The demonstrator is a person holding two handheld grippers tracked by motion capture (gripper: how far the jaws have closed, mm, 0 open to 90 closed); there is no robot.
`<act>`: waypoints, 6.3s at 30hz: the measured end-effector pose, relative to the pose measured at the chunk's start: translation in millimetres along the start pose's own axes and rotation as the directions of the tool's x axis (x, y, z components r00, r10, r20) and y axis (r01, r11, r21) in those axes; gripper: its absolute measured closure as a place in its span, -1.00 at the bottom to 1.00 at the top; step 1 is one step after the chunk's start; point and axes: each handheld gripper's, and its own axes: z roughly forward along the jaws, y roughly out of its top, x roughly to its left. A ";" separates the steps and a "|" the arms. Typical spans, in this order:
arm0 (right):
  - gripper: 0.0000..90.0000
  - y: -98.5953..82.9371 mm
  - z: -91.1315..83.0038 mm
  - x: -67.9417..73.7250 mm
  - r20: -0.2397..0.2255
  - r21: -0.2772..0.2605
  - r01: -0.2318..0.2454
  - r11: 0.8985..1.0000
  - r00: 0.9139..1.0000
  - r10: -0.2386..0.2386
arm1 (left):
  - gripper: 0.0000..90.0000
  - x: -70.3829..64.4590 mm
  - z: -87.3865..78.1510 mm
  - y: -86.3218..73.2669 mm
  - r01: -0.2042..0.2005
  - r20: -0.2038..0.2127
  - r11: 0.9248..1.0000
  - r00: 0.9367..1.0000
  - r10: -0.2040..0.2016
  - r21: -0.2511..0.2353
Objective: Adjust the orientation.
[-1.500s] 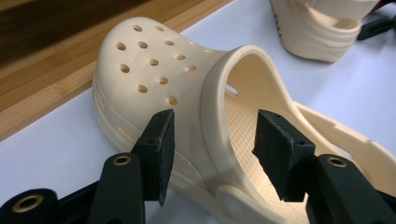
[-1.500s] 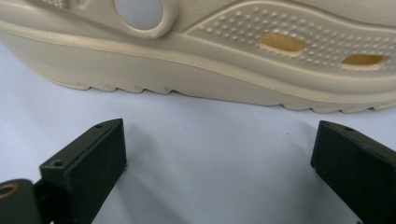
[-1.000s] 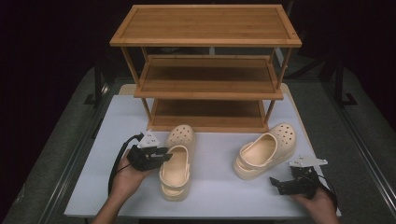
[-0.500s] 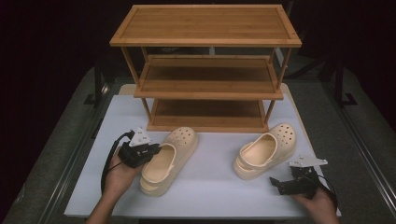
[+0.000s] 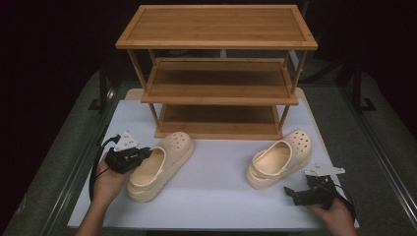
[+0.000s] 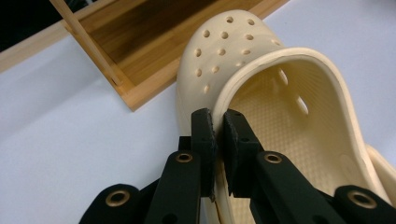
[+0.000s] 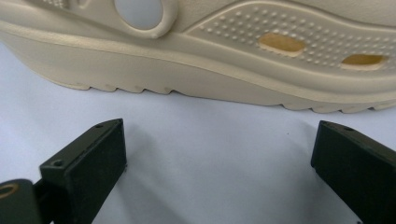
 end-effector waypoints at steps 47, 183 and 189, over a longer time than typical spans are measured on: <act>-0.93 0.0 0.1 -0.2 0.000 -0.002 0.003 1.000 1.000 -0.003 | -0.77 73.2 22.0 -76.3 0.262 -0.110 0.953 0.963 -0.247 0.155; 1.00 51.3 7.9 11.8 -0.183 0.049 0.014 0.999 0.983 -0.005 | -0.83 72.1 22.4 -87.9 0.243 -0.097 0.968 0.967 -0.236 0.067; 1.00 52.8 9.9 12.4 -0.183 0.043 0.020 0.999 0.983 -0.012 | -0.83 72.1 22.5 -87.9 0.243 -0.097 0.968 0.967 -0.237 0.067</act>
